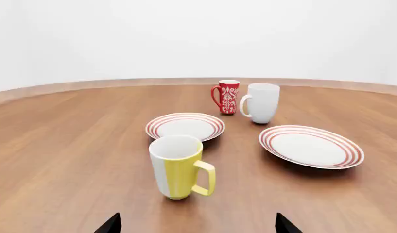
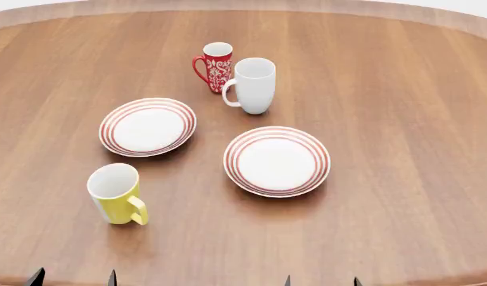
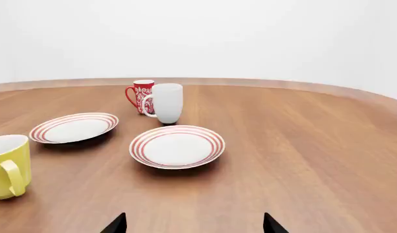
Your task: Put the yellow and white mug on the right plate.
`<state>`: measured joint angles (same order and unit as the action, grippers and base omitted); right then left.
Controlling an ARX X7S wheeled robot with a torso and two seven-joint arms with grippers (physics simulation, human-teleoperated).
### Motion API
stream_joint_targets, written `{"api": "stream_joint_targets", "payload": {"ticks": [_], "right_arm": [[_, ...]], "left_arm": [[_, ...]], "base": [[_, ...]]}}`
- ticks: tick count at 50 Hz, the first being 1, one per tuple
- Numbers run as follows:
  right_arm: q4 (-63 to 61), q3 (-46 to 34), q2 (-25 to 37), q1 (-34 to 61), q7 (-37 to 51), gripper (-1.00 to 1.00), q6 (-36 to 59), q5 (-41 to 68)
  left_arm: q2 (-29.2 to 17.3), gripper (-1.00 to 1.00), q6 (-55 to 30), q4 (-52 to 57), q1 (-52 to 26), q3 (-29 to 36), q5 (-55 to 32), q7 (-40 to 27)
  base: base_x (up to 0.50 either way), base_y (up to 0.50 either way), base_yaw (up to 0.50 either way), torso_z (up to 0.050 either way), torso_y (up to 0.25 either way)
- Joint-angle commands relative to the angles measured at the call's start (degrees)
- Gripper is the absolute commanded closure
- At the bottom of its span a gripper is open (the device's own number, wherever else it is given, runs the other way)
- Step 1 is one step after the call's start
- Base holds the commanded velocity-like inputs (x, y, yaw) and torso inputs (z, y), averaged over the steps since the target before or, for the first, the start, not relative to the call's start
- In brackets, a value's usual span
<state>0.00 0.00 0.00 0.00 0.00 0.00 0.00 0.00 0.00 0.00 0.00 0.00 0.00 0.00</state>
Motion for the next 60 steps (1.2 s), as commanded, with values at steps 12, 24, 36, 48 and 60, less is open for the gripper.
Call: {"api": "stream_joint_targets", "payload": {"ticks": [12, 24, 36, 48, 60], "right_arm": [[0.6, -3.6, 2.8, 0.0, 2.9, -1.0, -0.4, 2.4], [0.6, -4.9, 3.8, 0.1, 4.1, -1.0, -0.2, 3.4], [-4.0, -3.5, 4.0, -1.8, 8.1, -1.0, -12.6, 3.4], [-6.0, -4.7, 4.7, -3.3, 7.8, -1.0, -25.0, 4.5], [-4.7, -6.1, 5.6, -3.0, 8.2, -1.0, -25.7, 5.0]], "left_arm": [[-2.4, -1.0, -2.1, -1.1, -0.6, 2.8, -3.3, -3.0], [-3.6, -1.0, -3.1, -1.1, -0.9, 4.4, -3.7, -4.7], [-4.3, -1.0, 19.7, 3.2, 2.0, 4.0, -1.5, -8.0], [-4.7, -1.0, 31.1, 5.4, 3.7, 3.8, -1.5, -10.6], [-5.7, -1.0, 30.8, 4.7, 3.6, 5.1, -2.1, -11.3]], "base": [[0.0, 0.0, 0.0, 0.0, 0.0], [0.0, 0.0, 0.0, 0.0, 0.0], [0.0, 0.0, 0.0, 0.0, 0.0], [0.0, 0.06, 0.0, 0.0, 0.0], [0.0, 0.5, 0.0, 0.0, 0.0]]}}
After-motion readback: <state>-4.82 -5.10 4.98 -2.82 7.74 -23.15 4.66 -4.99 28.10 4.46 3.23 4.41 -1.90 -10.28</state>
